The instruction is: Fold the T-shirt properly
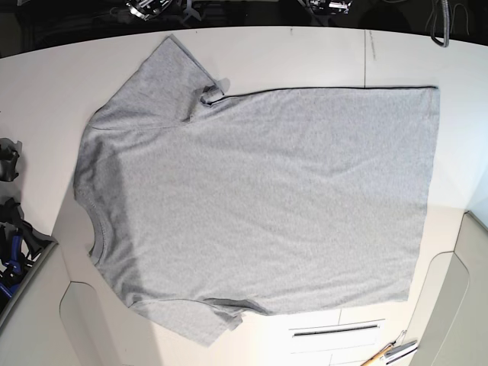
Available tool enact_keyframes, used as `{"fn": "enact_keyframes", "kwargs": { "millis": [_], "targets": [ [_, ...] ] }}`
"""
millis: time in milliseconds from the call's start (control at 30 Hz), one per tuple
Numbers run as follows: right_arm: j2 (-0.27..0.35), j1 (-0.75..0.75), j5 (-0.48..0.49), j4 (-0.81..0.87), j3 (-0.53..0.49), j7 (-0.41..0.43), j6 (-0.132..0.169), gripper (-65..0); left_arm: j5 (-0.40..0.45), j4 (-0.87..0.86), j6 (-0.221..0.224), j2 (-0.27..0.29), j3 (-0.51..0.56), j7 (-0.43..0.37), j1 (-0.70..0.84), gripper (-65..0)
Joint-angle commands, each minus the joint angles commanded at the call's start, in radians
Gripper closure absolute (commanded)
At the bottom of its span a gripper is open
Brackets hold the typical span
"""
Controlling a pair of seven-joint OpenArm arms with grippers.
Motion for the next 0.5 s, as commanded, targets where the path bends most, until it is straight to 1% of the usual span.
{"fn": "enact_keyframes", "kwargs": {
  "millis": [100,267,500],
  "targets": [
    [0.000,0.000,0.011,0.007,0.000,0.000,0.000,-2.5,-0.002,0.000,0.000,0.000,0.000,0.000,0.000,-5.6],
    [0.000,0.000,0.010,0.011,0.000,0.000,0.000,-2.5,-0.066,0.000,0.000,0.000,0.000,0.001,0.000,-5.6],
    [0.000,0.000,0.010,0.011,0.000,0.000,0.000,-2.5,-0.068,0.000,0.000,0.000,0.000,0.004,0.000,-5.6]
  ]
}}
